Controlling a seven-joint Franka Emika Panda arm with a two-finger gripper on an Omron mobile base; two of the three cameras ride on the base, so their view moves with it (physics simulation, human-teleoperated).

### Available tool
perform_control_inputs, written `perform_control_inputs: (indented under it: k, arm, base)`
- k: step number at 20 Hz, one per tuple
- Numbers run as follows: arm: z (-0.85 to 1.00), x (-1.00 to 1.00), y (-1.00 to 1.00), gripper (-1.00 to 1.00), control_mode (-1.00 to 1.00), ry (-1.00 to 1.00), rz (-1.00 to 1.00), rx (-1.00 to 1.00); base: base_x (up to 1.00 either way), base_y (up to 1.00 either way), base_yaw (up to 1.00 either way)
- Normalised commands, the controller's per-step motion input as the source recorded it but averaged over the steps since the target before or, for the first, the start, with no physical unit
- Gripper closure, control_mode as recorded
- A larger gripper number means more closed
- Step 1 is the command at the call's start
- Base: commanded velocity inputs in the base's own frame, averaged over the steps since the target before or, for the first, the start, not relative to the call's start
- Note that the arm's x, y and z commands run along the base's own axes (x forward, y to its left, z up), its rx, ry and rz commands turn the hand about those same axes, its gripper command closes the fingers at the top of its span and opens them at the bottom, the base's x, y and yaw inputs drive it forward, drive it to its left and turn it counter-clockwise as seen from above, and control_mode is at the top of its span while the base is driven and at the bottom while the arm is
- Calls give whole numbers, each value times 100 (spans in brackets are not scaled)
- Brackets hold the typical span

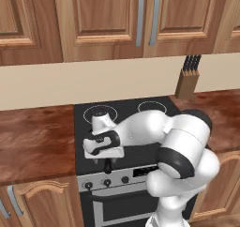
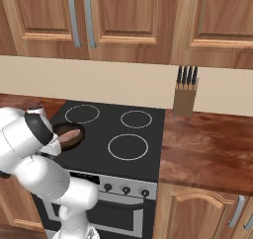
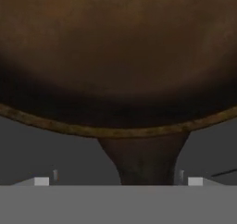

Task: Pick up the pan with the steak in it and place it on the dining table. Then place the steak on the plate.

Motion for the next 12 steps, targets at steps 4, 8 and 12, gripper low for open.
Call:
perform_control_inputs:
  k: [4, 8, 12]
  arm:
    - [-41, 5, 1, -100, -100, 2, 0, -6]
    - [-3, 0, 0, 100, -100, 0, 0, 0]
    - [23, 0, -1, 100, -100, -5, -3, 3]
  base:
    - [0, 0, 0]
    - [0, 0, 0]
    - [0, 0, 0]
